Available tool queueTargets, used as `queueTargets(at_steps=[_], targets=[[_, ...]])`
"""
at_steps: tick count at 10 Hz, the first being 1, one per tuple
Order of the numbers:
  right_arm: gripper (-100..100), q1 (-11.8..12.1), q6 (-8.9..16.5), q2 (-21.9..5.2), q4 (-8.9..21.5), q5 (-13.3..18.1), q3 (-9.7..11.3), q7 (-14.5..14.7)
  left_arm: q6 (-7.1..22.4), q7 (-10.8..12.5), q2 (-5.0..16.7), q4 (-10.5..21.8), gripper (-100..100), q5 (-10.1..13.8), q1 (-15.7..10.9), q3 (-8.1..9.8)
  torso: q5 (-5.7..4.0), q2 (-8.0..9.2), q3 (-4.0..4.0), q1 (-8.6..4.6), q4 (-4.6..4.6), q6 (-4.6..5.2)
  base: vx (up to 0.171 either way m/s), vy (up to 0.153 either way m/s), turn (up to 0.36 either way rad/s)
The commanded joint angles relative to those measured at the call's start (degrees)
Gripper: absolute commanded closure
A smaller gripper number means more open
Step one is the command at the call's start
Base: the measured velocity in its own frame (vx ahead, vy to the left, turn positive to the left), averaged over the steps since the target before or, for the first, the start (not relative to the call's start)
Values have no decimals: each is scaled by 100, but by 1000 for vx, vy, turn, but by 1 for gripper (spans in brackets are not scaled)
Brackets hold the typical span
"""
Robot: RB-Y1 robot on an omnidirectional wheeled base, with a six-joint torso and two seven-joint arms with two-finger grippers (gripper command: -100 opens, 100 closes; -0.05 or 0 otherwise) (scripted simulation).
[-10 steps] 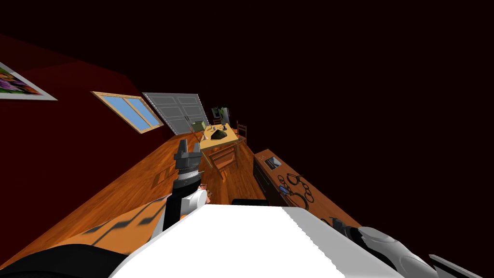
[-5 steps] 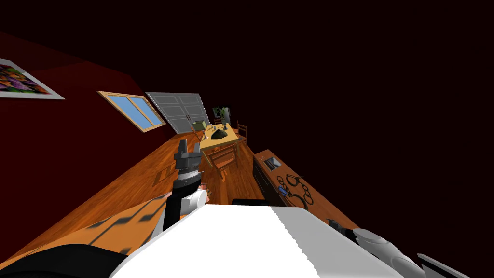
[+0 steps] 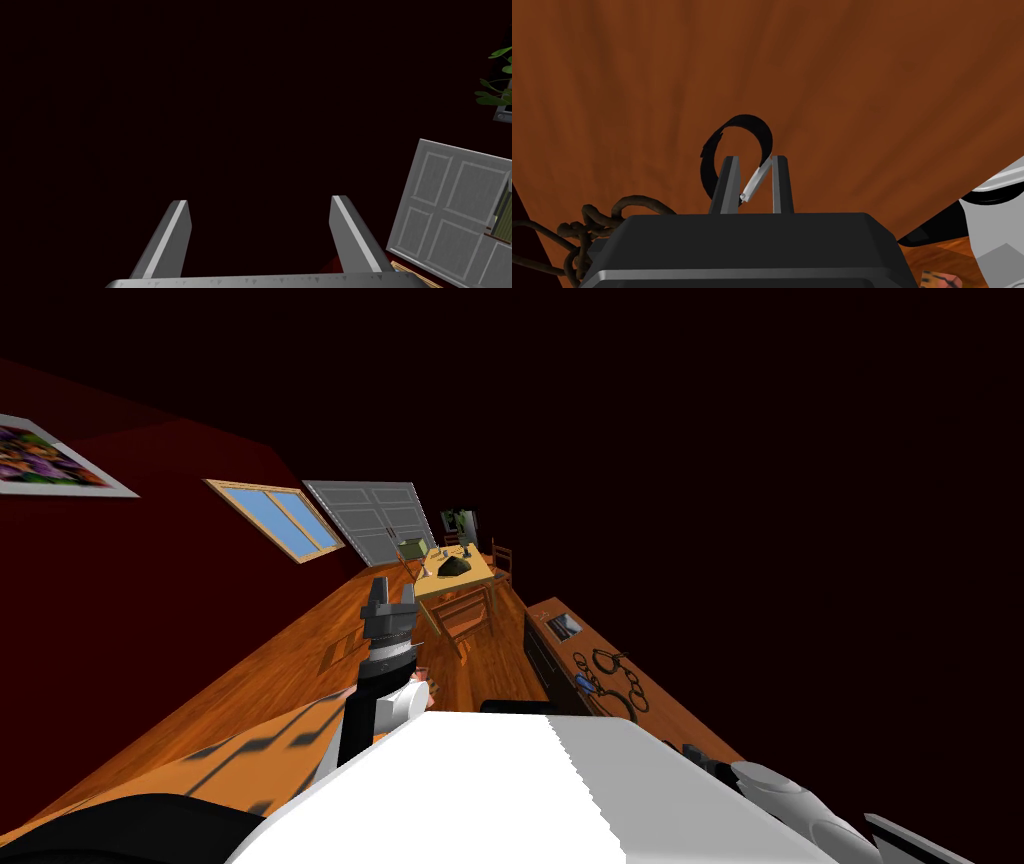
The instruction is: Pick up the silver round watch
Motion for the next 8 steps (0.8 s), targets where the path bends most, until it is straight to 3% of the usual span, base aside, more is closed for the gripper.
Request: queueTargets(at_steps=[1, 2, 3, 7, 8], targets=[[100, 0, 0, 0, 0, 0, 0, 0, 0, 0, 0, 0, 0, 0, 0, 0, 0, 0, 0, 0, 0, 0, 0, 0, 0], [0, 0, -1, 0, 0, 0, 0, -1, 0, 0, 0, 0, 0, 0, 0, 0, 0, 1, 1, 1, 0, 0, 0, 0, 0], [100, 3, -95, -167, -79, -2, 20, -40, 0, 0, 0, 0, 0, 0, 0, 0, 1, 1, 1, 1, 1, 0, 1, 47, -67], [100, 8, -206, -318, -132, -11, 23, -48, 0, 0, -1, 0, 0, 0, 0, -1, 9, 8, 5, 32, 3, 0, -5, 57, -34], [0, 15, -200, -332, -157, -10, 31, -74, 0, 0, 0, 0, 0, 0, 0, 0, 5, 6, 4, 19, 3, -2, -1, 6, 0]])
